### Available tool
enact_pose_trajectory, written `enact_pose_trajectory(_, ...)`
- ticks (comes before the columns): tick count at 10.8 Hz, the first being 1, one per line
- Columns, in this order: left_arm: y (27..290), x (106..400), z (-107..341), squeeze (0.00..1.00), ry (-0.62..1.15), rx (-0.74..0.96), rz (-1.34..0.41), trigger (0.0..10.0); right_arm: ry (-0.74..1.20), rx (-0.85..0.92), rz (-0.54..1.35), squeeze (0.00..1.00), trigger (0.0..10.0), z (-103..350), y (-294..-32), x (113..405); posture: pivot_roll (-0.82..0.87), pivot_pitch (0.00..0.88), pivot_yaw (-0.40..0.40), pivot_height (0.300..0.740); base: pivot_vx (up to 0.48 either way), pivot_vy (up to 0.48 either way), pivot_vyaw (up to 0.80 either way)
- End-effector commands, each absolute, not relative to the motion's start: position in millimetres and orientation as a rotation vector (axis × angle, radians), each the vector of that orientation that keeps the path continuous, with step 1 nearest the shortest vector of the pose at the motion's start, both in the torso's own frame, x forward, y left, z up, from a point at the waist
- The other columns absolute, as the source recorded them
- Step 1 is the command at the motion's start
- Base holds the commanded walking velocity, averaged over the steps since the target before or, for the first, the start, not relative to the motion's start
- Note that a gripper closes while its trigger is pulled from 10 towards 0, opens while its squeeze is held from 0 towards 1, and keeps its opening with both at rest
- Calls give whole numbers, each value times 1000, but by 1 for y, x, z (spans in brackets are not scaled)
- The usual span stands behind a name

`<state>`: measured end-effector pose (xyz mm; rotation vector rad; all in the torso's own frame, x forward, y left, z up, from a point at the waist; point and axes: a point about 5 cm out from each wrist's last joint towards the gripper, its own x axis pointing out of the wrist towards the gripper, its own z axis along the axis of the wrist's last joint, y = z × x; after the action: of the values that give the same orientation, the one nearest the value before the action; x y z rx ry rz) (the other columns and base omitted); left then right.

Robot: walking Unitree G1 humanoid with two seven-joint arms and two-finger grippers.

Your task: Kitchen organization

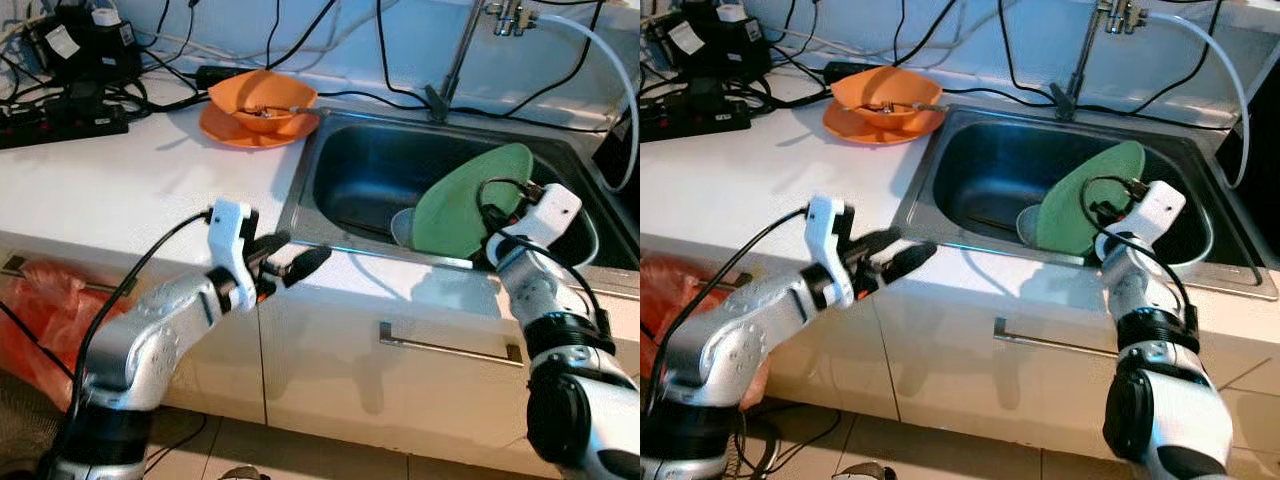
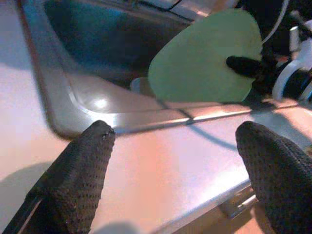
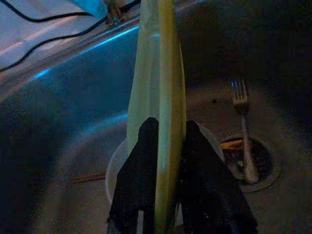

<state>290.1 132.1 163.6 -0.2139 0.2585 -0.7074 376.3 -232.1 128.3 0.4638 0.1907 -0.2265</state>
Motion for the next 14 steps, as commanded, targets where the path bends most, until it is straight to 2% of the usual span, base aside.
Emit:
enact_pose_trajectory(1, 133, 289, 170, 0, 225, -166, -688, 10000, 264, 435, -248, 0, 0, 111, -232, 371, 228, 65, -32, 740, 0, 0, 0)
enact_pose_trajectory(2, 133, 289, 170, 0, 220, -161, -683, 10000, 270, 425, -248, 0, 2510, 110, -232, 371, 228, 65, -32, 740, 0, 0, 0)
enact_pose_trajectory(3, 136, 291, 174, 0, 177, -135, -643, 10000, 294, 411, -241, 0, 2510, 105, -230, 370, 242, 74, -31, 740, 0, 0, 0)
enact_pose_trajectory(4, 136, 292, 175, 0, 148, -103, -632, 10000, 322, 387, -225, 0, 10000, 102, -227, 370, 236, 78, -31, 740, 0, 0, 0)
enact_pose_trajectory(5, 136, 292, 175, 0, 139, -98, -629, 10000, 328, 384, -216, 0, 10000, 101, -226, 370, 236, 78, -31, 740, 0, 0, 0)
enact_pose_trajectory(6, 135, 295, 175, 0, 121, -86, -615, 10000, 340, 377, -202, 463, 10000, 99, -222, 370, 229, 77, -31, 740, 0, 0, 0)
enact_pose_trajectory(7, 131, 297, 178, 0, 89, -74, -607, 10000, 348, 373, -186, 1000, 10000, 99, -220, 370, 224, 71, -35, 740, 0, 0, 0)
enact_pose_trajectory(14, 139, 314, 193, 0, -109, -2, -388, 10000, 335, 399, -180, 1000, 10000, 98, -221, 370, 190, 52, -47, 740, 0, 0, 0)
